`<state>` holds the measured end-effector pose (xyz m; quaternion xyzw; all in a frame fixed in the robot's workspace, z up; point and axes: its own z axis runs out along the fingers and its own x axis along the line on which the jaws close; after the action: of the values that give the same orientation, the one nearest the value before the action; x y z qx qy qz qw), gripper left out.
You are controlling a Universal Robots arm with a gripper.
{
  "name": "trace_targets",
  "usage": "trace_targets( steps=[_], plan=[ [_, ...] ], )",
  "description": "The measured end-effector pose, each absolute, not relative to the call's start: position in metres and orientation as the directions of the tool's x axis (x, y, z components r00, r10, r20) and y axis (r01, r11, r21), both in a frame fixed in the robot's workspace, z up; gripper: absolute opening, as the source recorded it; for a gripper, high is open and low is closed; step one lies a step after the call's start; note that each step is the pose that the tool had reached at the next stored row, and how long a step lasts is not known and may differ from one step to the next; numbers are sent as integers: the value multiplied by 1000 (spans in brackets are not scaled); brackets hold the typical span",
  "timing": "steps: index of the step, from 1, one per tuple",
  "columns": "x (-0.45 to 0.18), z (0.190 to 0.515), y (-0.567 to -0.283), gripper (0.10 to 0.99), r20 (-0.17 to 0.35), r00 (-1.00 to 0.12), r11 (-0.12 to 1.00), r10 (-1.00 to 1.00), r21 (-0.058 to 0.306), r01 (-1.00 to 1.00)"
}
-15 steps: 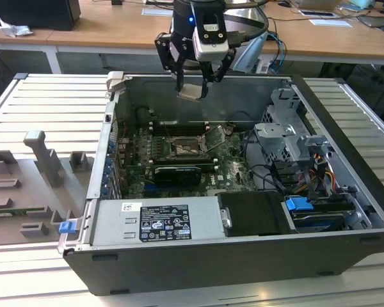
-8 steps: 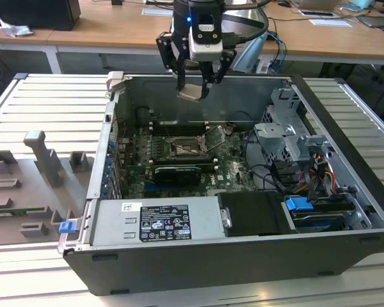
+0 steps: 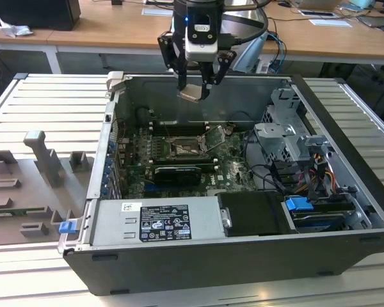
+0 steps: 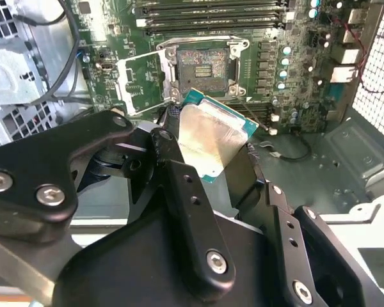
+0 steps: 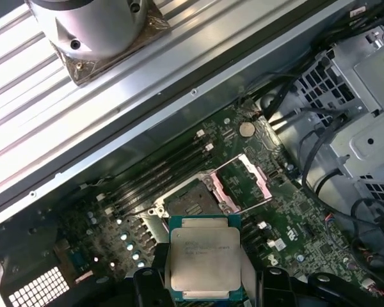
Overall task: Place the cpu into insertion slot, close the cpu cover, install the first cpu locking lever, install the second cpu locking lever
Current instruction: 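Place the cpu into insertion slot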
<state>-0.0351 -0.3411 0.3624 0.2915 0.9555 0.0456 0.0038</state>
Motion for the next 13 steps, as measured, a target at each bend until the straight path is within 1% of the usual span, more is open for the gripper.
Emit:
trace_targets(
  steps=[9,13],
  plan=[
    [-35,362,-341,525,19,-771,767,637,89,636],
    [-35,361,-341,525,19,-720,716,693,89,692]
  ],
)
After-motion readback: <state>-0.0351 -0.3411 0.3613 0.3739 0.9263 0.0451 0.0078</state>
